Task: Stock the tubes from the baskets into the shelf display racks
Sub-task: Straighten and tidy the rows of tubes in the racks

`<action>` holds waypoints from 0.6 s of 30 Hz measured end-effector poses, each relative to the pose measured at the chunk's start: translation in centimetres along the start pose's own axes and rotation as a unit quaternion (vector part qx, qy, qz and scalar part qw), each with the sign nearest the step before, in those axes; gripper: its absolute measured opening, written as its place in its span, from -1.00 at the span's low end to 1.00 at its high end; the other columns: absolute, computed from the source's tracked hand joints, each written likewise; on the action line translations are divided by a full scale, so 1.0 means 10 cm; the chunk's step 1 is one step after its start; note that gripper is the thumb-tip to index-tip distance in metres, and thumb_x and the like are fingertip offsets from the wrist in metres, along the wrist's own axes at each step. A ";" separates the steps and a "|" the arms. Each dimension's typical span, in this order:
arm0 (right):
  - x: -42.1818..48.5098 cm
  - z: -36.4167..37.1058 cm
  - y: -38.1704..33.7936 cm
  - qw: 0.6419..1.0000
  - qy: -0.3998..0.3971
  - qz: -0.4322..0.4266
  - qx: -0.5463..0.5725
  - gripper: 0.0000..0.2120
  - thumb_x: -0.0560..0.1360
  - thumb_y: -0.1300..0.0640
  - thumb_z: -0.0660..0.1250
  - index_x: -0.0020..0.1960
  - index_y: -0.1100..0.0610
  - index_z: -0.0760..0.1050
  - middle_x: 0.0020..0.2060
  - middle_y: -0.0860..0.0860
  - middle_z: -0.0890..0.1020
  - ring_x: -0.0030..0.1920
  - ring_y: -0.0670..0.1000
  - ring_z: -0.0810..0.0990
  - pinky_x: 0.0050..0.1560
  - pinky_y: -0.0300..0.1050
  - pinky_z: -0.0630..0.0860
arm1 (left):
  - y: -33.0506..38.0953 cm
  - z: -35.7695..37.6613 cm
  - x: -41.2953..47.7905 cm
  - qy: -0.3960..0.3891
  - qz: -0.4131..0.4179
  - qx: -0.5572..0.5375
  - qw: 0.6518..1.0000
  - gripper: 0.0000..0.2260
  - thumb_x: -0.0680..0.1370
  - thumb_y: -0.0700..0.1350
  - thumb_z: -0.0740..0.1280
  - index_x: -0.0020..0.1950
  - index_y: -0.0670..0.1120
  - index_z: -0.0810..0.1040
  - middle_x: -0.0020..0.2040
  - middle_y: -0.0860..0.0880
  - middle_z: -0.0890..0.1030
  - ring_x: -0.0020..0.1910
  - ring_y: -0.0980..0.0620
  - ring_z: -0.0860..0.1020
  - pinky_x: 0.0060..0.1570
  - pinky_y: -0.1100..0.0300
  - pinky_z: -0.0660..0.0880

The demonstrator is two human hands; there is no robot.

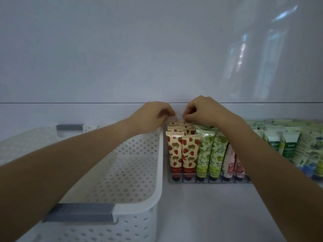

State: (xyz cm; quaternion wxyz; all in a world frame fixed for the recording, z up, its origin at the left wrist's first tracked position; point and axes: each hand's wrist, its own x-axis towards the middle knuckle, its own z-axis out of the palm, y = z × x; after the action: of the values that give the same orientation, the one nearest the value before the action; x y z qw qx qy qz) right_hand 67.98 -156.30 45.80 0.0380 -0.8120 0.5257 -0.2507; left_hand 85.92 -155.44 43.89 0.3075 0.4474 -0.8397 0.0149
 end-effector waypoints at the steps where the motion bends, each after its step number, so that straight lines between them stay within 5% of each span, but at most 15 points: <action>1: 0.00 -0.03 0.00 1.000 0.003 -0.002 0.011 -0.93 0.45 0.18 0.36 -0.12 0.08 0.62 -0.19 -0.08 0.61 -0.14 -0.08 0.56 -0.10 -0.16 0.51 | 0.00 -0.05 0.00 0.012 -0.003 -0.002 1.000 -0.80 0.55 -0.30 0.23 0.11 -0.16 0.58 -0.04 0.08 0.55 -0.08 0.20 0.49 -0.13 0.64 0.34; 6: -0.02 -0.16 0.00 0.998 -0.017 -0.024 0.053 -0.96 0.44 0.13 0.39 -0.15 0.03 0.61 -0.23 -0.16 0.58 -0.18 -0.20 0.52 -0.22 -0.34 0.40 | -0.01 -0.15 -0.03 0.016 0.000 -0.011 1.000 -0.82 0.55 -0.27 0.24 0.06 -0.12 0.60 -0.07 0.08 0.57 -0.13 0.21 0.49 -0.11 0.56 0.37; 18: -0.05 -0.08 -0.10 0.995 -0.095 -0.004 -0.004 -0.93 0.43 0.15 0.40 -0.20 -0.01 0.58 -0.25 -0.12 0.58 -0.20 -0.14 0.51 -0.28 -0.29 0.40 | 0.07 -0.07 -0.05 -0.062 -0.004 -0.107 0.992 -0.86 0.50 -0.32 0.31 0.03 -0.18 0.56 -0.09 0.06 0.60 -0.12 0.24 0.57 -0.12 0.53 0.44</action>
State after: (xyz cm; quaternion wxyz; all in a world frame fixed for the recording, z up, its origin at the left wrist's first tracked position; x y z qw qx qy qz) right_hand 68.34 -155.26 46.66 0.0833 -0.8343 0.5178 -0.1702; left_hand 85.93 -154.47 44.33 0.3013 0.4154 -0.8521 -0.1036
